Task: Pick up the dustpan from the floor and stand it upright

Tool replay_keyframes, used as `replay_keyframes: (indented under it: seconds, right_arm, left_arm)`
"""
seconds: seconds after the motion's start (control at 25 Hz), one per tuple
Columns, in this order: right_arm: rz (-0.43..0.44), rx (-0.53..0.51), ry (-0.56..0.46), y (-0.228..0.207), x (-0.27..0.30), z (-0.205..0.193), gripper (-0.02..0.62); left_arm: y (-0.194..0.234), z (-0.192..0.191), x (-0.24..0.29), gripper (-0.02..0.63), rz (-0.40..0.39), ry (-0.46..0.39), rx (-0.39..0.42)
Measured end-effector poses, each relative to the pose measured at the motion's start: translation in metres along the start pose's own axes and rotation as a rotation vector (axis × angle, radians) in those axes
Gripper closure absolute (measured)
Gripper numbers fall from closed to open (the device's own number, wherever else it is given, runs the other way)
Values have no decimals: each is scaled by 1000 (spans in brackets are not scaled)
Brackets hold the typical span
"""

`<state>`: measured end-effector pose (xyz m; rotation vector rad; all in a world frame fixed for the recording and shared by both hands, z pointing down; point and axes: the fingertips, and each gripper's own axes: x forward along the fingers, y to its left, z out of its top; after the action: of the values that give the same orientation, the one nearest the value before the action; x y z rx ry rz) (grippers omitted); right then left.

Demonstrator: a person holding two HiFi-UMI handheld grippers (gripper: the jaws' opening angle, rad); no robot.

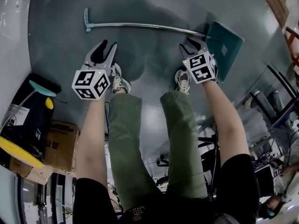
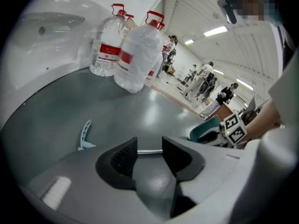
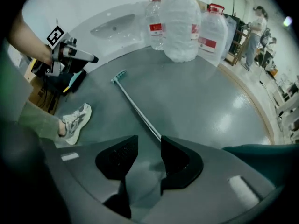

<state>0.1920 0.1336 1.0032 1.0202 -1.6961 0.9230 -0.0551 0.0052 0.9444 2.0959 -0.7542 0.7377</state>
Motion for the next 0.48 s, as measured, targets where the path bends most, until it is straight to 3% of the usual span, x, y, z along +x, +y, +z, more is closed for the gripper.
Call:
replay_keyframes:
  seconds: [0.2, 0.48]
  right_arm:
    - [-28, -146, 91, -21, 59, -10, 454]
    - [20, -471, 212, -19, 128, -27, 454]
  left_arm:
    - [40, -29, 22, 431, 40, 12, -55]
    - [71, -52, 40, 431, 54, 19, -92]
